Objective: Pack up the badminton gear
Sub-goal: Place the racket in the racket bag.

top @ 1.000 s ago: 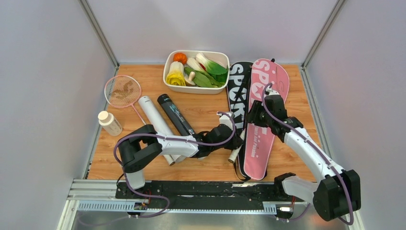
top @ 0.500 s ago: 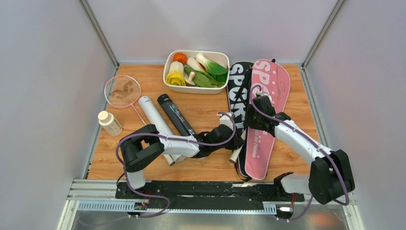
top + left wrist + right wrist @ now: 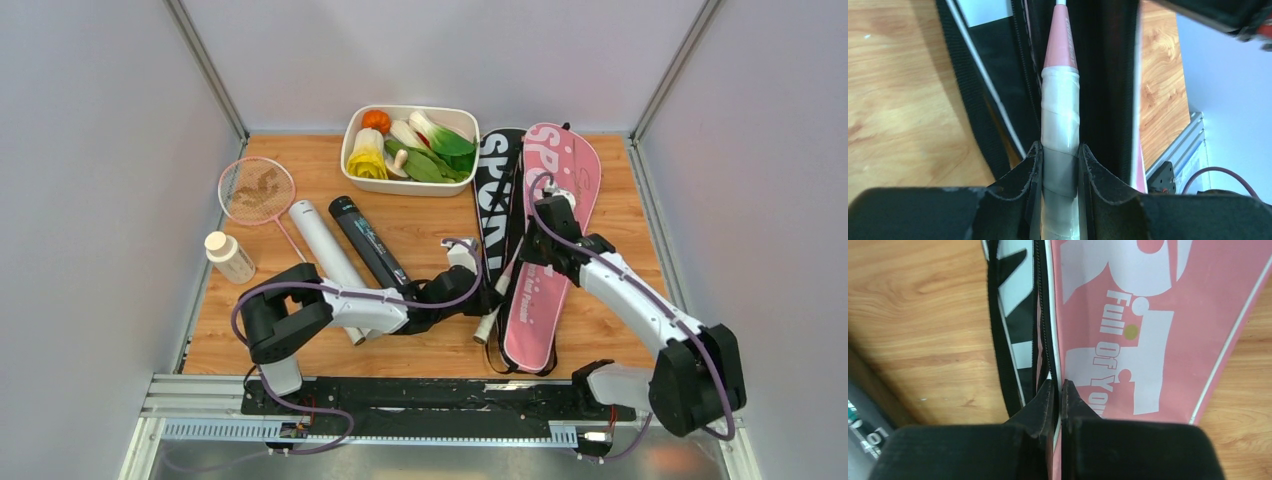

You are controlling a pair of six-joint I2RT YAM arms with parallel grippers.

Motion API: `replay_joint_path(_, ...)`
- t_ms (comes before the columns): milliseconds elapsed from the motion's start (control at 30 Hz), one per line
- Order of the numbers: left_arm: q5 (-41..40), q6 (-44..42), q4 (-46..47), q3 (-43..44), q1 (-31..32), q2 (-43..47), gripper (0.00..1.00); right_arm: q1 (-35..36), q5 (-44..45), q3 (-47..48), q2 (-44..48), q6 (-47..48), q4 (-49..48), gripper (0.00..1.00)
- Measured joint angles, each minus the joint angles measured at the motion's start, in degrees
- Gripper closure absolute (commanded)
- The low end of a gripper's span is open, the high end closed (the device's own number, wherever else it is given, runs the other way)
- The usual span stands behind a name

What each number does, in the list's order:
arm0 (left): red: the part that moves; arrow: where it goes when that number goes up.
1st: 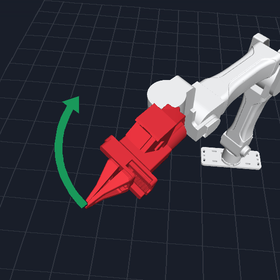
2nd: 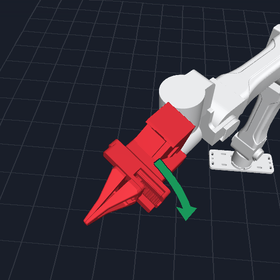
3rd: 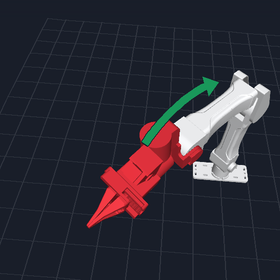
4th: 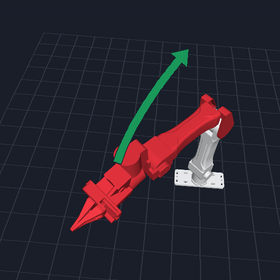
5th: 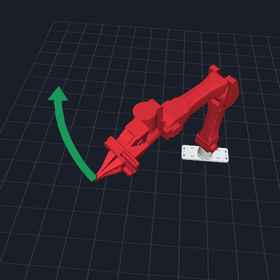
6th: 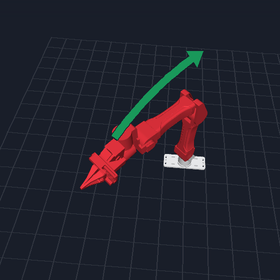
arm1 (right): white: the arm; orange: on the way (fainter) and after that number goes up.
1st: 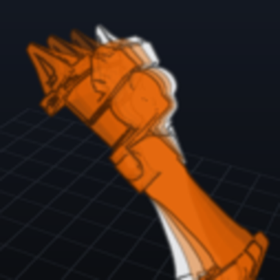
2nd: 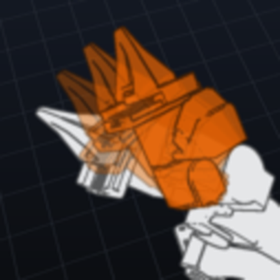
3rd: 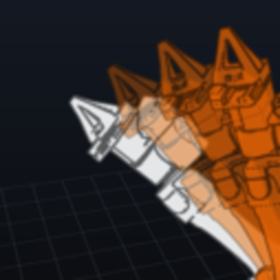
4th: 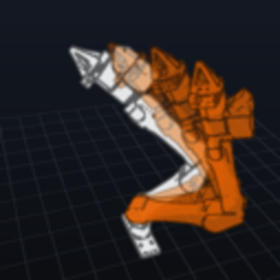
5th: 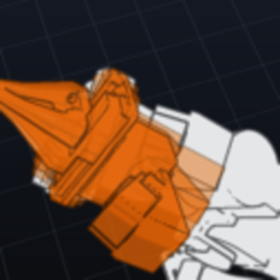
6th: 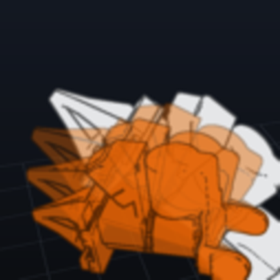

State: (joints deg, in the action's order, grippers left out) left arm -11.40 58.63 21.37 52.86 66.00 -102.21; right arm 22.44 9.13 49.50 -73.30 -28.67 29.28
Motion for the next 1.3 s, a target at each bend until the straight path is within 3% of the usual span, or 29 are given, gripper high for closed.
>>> replay_joint_path(300,-7.43,3.54,2.23,-6.86,0.87,7.65,1.00,-0.02,-5.40,-6.51,9.07,-2.08,-6.08,1.00)
replay_joint_path(533,-7.87,4.07,7.65,-6.91,1.95,4.66,0.99,-1.20,-11.34,-8.72,10.32,-4.37,-11.69,1.00)
replay_joint_path(567,-7.48,3.87,8.35,-6.75,1.92,3.72,0.95,-1.53,-11.78,-8.74,10.54,-4.48,-12.22,1.00)
replay_joint_path(667,-5.70,2.99,10.32,-6.62,1.70,1.79,0.69,-2.75,-13.29,-9.51,11.23,-4.72,-13.27,1.00)
replay_joint_path(733,-4.13,2.45,11.30,-6.58,1.40,1.03,0.59,-3.74,-14.69,-9.99,11.32,-4.79,-13.68,1.00)
replay_joint_path(833,-0.96,1.68,12.50,-6.21,0.81,0.26,0.55,-5.35,-16.90,-10.29,11.32,-4.83,-13.68,1.00)
replay_joint_path(867,0.00,1.53,13.25,-6.19,0.63,0.24,0.49,-5.95,-18.12,-10.32,11.32,-4.90,-13.68,1.00)
replay_joint_path(900,1.20,1.33,14.27,-6.21,0.55,0.24,0.50,-6.27,-18.99,-10.32,11.32,-4.92,-13.73,1.00)
replay_joint_path(967,3.56,0.87,15.78,-6.21,0.24,0.24,0.67,-6.93,-20.90,-10.34,11.32,-4.92,-13.88,1.00)
replay_joint_path(1133,8.92,1.11,16.76,-6.23,-0.20,0.28,0.70,-7.98,-24.28,-11.47,11.32,-5.22,-15.06,1.00)
replay_joint_path(1300,14.01,2.40,18.34,-5.53,-0.50,-1.01,0.66,-8.70,-26.29,-12.07,11.39,-5.44,-15.37,1.00)
